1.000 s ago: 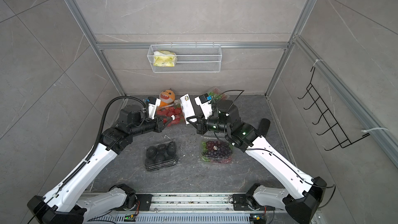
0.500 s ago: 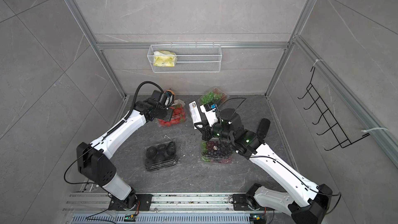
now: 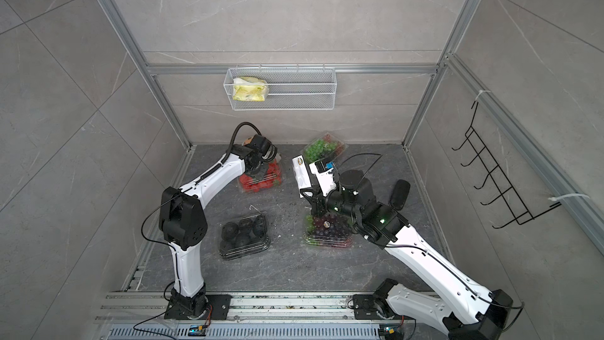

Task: Label fruit boxes
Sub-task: Stick the label on the fruit box.

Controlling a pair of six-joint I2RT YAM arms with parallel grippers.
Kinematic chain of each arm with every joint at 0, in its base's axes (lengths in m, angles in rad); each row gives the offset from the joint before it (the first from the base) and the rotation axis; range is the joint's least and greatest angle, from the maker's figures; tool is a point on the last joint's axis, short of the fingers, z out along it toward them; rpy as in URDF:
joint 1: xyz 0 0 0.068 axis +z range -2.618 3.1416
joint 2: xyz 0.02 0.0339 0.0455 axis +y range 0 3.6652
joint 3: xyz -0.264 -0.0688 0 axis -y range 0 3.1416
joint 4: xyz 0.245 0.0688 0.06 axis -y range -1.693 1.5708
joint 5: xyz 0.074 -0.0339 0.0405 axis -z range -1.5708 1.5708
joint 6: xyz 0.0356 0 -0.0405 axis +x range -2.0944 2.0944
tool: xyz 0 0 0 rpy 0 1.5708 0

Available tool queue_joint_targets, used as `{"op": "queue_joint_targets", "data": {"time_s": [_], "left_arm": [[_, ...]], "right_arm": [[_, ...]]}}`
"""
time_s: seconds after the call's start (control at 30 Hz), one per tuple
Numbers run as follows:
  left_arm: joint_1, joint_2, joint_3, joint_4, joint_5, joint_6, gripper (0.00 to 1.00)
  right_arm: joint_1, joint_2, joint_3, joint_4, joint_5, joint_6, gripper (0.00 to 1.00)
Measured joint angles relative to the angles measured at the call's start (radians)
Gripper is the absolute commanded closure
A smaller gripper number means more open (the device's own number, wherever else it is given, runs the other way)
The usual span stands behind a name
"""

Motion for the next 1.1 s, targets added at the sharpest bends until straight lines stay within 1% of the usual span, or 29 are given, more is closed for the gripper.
{"op": "queue_joint_targets", "data": {"time_s": [0.37, 0.57, 0.9, 1.1], "left_arm": [[0.024, 0.079, 0.070, -0.011, -0.042, 0.025, 1.00], [0.024, 0.129, 0.101, -0.010, -0.042, 0.033, 1.00], [0.024, 0.139, 0.130, -0.011, -0.043, 0.043, 1.00], [0.024, 0.176, 0.170, -0.011, -0.042, 0.043, 1.00]], "right_arm": [[0.000, 0.000, -0.004, 0.000, 0.000, 0.000, 1.00], [0.000, 0.000, -0.009, 0.005, 0.000, 0.000, 1.00], [-0.006, 0.001, -0.017, 0.007, -0.001, 0.001, 1.00], [-0.009, 0.009, -0.018, 0.007, -0.003, 0.001, 1.00]]}}
